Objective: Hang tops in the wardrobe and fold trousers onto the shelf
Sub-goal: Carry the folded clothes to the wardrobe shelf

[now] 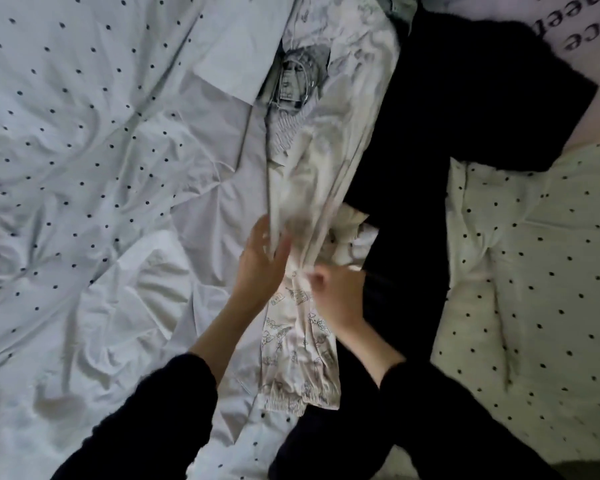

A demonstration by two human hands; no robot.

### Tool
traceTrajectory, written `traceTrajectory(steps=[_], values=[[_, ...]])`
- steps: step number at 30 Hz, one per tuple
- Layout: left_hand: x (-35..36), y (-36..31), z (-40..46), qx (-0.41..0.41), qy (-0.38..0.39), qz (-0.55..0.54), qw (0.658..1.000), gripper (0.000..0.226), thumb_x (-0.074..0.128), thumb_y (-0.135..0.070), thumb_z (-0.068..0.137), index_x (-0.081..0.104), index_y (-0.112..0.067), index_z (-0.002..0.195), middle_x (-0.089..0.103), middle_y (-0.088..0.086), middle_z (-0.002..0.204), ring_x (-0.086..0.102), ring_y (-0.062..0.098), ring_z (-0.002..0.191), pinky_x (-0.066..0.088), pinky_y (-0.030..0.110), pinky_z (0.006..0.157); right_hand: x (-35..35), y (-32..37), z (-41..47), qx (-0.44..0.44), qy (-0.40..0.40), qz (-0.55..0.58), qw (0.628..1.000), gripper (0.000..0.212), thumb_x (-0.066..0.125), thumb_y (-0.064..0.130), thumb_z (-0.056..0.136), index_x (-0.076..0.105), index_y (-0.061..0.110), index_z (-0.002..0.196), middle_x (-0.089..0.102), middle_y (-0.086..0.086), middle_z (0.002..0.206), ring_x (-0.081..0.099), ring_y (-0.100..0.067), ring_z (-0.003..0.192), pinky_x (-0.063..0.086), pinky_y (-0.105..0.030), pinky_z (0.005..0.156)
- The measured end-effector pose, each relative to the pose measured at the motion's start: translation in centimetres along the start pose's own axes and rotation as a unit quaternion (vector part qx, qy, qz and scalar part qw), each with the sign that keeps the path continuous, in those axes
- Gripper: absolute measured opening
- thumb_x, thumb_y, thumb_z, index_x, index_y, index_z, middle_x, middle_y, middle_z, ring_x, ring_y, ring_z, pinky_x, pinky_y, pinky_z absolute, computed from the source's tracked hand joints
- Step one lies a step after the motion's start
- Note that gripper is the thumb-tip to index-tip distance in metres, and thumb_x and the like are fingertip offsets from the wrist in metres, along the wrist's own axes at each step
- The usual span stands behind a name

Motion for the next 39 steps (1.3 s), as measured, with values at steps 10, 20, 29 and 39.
traceTrajectory(steps=[10, 20, 29, 39], values=[[2.1, -1.5, -5.1, 0.011, 0.11, 0.202, 0.973, 0.046, 0.05, -0.004, 0.083, 0.053, -0.009, 0.129, 0.066, 0.012, 0.104, 0.058, 0.03, 0.103, 0.045, 0.034, 0.087, -5.8, -2.5, -8.0, -0.008, 0.246, 0.065, 0.967, 0.019, 0.055, 0.023, 0.094, 0.071, 0.013, 0.099, 0.072, -0.001, 0.092, 0.066, -0.011, 0.079, 0.048, -0.021, 0.075], [-2.1, 4.8, -14.6, -0.077, 0.409, 0.393, 0.82, 0.068, 0.054, -0.018, 0.092, 0.017, -0.013, 0.149, 0.054, 0.013, 0.131, 0.053, 0.023, 0.116, 0.038, 0.024, 0.094, -4.3, -2.2, -1.3, 0.239, 0.185, 0.146, 0.942, 0.088, 0.062, 0.053, 0.083, 0.017, 0.017, 0.15, 0.034, -0.002, 0.15, 0.037, -0.026, 0.136, 0.032, -0.046, 0.11], [-4.2, 2.5, -12.5, -0.027, 0.037, 0.19, 0.981, 0.035, 0.057, -0.03, 0.092, 0.059, -0.011, 0.121, 0.067, 0.007, 0.105, 0.063, 0.016, 0.089, 0.046, 0.025, 0.083, -2.6, -0.5, -6.5, 0.054, 0.264, -0.098, 0.958, 0.036, 0.049, 0.013, 0.089, 0.033, 0.018, 0.057, 0.039, 0.003, 0.056, 0.043, -0.017, 0.057, 0.033, -0.036, 0.079], [3.7, 3.1, -10.2, 0.09, 0.216, 0.454, 0.86, 0.07, 0.051, -0.036, 0.092, 0.012, -0.024, 0.15, 0.016, 0.003, 0.155, 0.022, 0.029, 0.139, 0.02, 0.046, 0.114, -7.5, -4.9, -3.9, 0.09, 0.211, -0.044, 0.972, 0.034, 0.043, 0.038, 0.097, 0.056, 0.024, 0.125, 0.059, 0.005, 0.124, 0.058, -0.013, 0.11, 0.042, -0.043, 0.097]])
Point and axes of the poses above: each hand's wrist, its own z-axis towards the middle knuckle, its own x-axis out of the palm, y = z × x, the point moved 2 cm from there along z, towards the middle knuckle
